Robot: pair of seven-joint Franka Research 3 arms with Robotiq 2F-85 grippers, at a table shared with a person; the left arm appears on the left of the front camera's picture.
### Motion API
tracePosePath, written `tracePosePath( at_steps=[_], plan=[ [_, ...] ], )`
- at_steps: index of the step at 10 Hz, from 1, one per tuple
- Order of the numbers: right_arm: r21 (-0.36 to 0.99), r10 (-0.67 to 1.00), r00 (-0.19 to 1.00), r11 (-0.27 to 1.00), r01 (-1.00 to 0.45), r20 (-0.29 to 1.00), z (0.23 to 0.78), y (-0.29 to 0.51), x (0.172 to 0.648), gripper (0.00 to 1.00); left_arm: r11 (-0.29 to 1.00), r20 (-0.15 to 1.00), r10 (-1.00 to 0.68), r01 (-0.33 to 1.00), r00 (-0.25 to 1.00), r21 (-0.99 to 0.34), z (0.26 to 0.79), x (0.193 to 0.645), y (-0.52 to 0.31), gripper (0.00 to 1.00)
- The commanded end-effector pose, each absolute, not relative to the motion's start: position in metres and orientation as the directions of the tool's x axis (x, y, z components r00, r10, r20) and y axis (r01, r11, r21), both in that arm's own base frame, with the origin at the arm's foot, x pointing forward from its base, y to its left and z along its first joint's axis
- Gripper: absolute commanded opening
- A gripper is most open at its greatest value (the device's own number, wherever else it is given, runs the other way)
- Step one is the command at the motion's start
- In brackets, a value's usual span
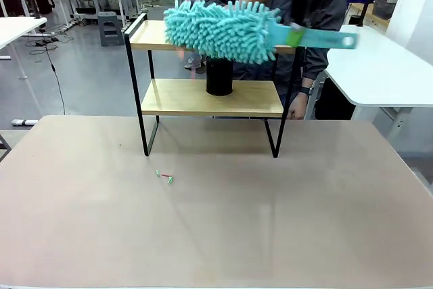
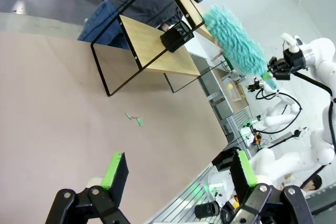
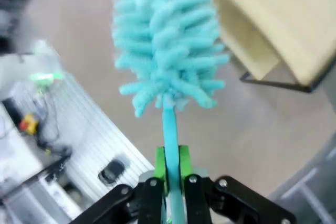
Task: Clean the shelf.
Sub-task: Clean the remaining tier of the Shelf with the Duster once objects are removed.
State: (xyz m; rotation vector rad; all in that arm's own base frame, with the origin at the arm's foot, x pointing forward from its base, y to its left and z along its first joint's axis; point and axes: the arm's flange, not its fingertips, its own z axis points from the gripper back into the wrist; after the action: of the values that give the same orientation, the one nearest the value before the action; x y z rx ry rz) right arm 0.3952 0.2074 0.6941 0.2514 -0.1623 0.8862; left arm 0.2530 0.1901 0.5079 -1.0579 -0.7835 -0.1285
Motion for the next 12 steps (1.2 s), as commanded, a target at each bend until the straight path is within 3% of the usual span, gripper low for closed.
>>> tracePosePath(
  at_steps=[1, 3, 7, 10, 12],
  plan=[
    [0.218, 0.915, 0.293, 0.237, -0.947, 0.277, 0.710, 0.163, 0.368, 0.12, 0.502, 0.648, 0.268, 0.471, 0.713, -0.725, 0.510, 0.253, 0.189, 1.00],
    [0.300, 0.876, 0.305, 0.198, -0.933, 0.372, 0.705, 0.133, 0.359, 0.12, 0.502, 0.648, 0.268, 0.471, 0.713, -0.725, 0.510, 0.253, 0.189, 1.00],
    [0.400, 0.776, 0.455, 0.285, -0.871, 0.437, 0.674, 0.084, 0.348, 0.12, 0.502, 0.648, 0.268, 0.471, 0.713, -0.725, 0.510, 0.253, 0.189, 1.00],
    [0.509, 0.390, 0.712, 0.507, -0.695, 0.584, 0.626, -0.042, 0.261, 0.12, 0.502, 0.648, 0.268, 0.471, 0.713, -0.725, 0.510, 0.253, 0.189, 1.00],
    [0.633, 0.052, 0.865, 0.659, -0.405, 0.500, 0.571, -0.095, 0.216, 0.12, 0.502, 0.648, 0.268, 0.471, 0.713, -0.725, 0.510, 0.253, 0.189, 1.00]
  ],
)
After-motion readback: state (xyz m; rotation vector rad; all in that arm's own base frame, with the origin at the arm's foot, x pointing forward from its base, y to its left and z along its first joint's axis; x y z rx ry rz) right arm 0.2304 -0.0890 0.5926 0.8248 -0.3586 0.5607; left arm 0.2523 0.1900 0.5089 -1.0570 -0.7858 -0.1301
